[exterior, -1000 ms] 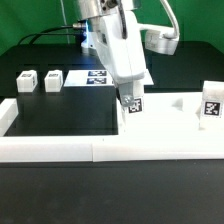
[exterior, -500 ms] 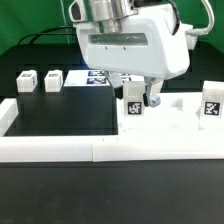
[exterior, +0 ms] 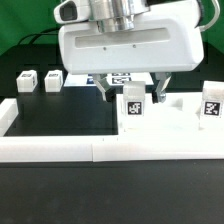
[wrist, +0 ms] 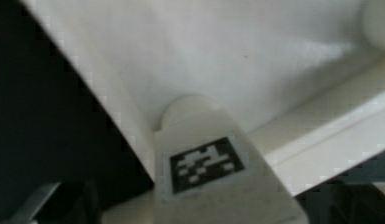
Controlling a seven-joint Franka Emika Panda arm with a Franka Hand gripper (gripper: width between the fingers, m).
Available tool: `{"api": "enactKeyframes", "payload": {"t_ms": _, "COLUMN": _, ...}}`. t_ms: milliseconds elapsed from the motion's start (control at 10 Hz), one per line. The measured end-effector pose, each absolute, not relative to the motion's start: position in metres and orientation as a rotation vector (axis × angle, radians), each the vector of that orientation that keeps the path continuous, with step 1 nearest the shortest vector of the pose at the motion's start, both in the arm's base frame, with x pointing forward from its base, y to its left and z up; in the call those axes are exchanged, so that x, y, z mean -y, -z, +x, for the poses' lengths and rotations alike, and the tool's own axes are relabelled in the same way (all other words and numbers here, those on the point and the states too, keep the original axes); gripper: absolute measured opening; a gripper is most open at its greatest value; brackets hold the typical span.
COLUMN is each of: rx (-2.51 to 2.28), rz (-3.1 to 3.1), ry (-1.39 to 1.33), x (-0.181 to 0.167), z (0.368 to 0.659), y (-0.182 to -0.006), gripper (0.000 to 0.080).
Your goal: Assemble square table
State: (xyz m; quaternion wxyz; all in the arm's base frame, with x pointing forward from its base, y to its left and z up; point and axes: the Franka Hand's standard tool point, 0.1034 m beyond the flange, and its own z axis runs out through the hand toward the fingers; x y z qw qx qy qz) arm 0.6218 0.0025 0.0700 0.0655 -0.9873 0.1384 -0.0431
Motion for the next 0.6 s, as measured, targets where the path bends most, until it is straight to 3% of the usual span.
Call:
{"api": "enactKeyframes", "payload": {"t_ms": 200, "rx": -0.471, "rz": -2.964, "ry": 0.144, "x": -0.0027, "z": 0.6233, "y": -0.0705, "gripper": 0.0649}}
{"api": "enactKeyframes", "payload": {"t_ms": 400, "rx": -0.514, "rz": -2.956, "ry": 0.141, "x": -0.0027, "z": 0.6233, "y": -0.0705, "gripper": 0.0383}}
{"api": "enactKeyframes", "payload": {"t_ms": 500, "rx": -0.669, "rz": -2.919, "ry": 0.129, "x": -0.0023, "z": 0.6231, "y": -0.0703, "gripper": 0.0292}}
{"api": "enactKeyframes", "payload": {"t_ms": 600, "rx": -0.767, "rz": -2.892, "ry": 0.122, "x": -0.0021, "z": 0.6231, "y": -0.0703, "gripper": 0.0292}}
